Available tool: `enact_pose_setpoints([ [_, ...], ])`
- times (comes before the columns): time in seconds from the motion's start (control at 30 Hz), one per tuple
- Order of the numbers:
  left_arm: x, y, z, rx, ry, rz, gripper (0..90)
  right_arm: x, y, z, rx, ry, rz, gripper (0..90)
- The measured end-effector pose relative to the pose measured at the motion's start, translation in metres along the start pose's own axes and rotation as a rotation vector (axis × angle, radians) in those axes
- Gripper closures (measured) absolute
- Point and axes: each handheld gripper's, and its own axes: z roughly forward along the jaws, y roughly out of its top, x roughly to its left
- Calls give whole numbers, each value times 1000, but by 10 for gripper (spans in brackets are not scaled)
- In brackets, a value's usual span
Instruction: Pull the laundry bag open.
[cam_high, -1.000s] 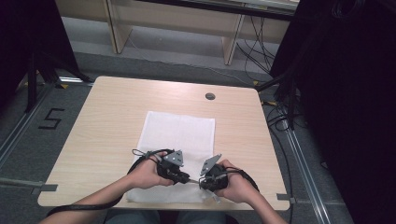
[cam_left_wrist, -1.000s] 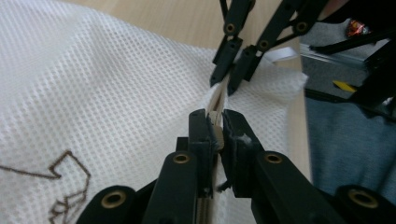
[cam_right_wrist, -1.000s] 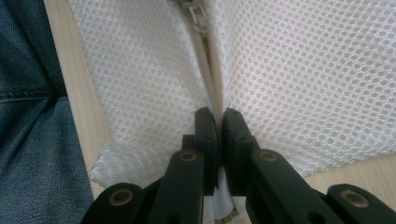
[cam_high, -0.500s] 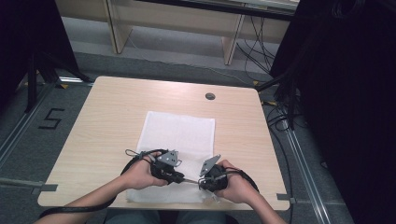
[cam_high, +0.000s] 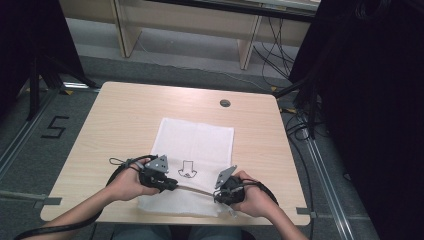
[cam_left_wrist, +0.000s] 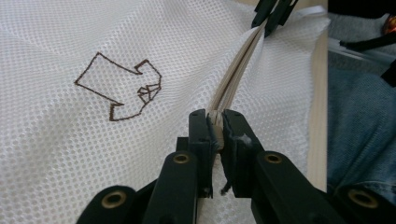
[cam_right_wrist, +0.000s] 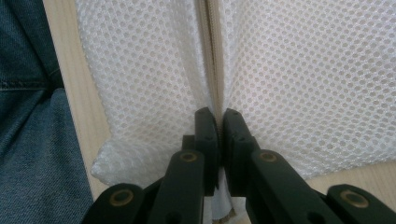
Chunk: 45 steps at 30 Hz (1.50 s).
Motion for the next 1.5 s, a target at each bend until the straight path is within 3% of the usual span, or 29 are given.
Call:
enact_pose_setpoints([
  [0.03, 0, 0, 0, 4, 3, 22, 824, 0, 0, 0, 2, -1, -1, 868],
  [0.2, -1, -4, 0, -12, -7, -16, 824, 1, -1, 0, -10, -5, 0, 867],
  [0.37, -3, -8, -1, 1, -7, 4, 824, 0, -2, 0, -13, 0, -7, 867],
  [0.43, -4, -10, -1, -2, -9, -17, 824, 0, -2, 0, -14, -2, -10, 867],
  [0.5, -7, -10, -1, 7, 0, 6, 824, 1, -2, 0, -15, -2, -11, 867],
  [0.6, -7, -11, -3, -10, 0, -11, 824, 1, -2, 0, -12, -7, -20, 868],
  [0.63, -6, -11, -3, -7, -1, 3, 824, 1, -2, 0, -14, -5, -20, 868],
  [0.67, -7, -12, -3, 8, 9, -7, 824, 1, -2, 0, -17, -3, -19, 868],
  [0.77, -6, -15, -4, -9, -4, -29, 824, 2, -1, 1, -16, -4, -21, 868],
  [0.83, -8, -14, -5, -6, 2, 1, 824, 2, -1, 0, -10, -2, -27, 868],
  [0.87, -8, -14, -6, -14, -1, -23, 824, 2, -1, 0, -10, -2, -26, 868],
  [0.93, -6, -16, -6, -10, 3, -16, 824, 2, 0, 1, -13, -2, -25, 868],
  [1.03, -4, -19, -10, -36, -19, -48, 824, 2, -1, 1, -16, 0, -24, 868],
  [1.07, -6, -20, -11, -21, -6, -31, 824, 2, -2, 0, -17, 0, -25, 868],
  [1.23, -6, -24, -13, -29, -12, -51, 824, 3, 0, 1, -16, 5, -32, 869],
  [1.27, -5, -25, -14, -17, 6, -30, 824, 4, 1, 2, -17, 4, -31, 869],
  [1.33, -2, -29, -19, -48, -27, -74, 824, 3, -1, 1, -17, 6, -31, 869],
  [1.4, -3, -33, -24, 2, 40, -32, 824, 2, -2, 0, -20, 11, -22, 869],
  [1.43, 0, -36, -26, -19, 24, -64, 824, 1, -3, -1, -3, -6, -26, 869],
  [1.5, 2, -44, -34, -10, 51, -73, 824, -1, -6, -2, -7, -8, -12, 869],
])
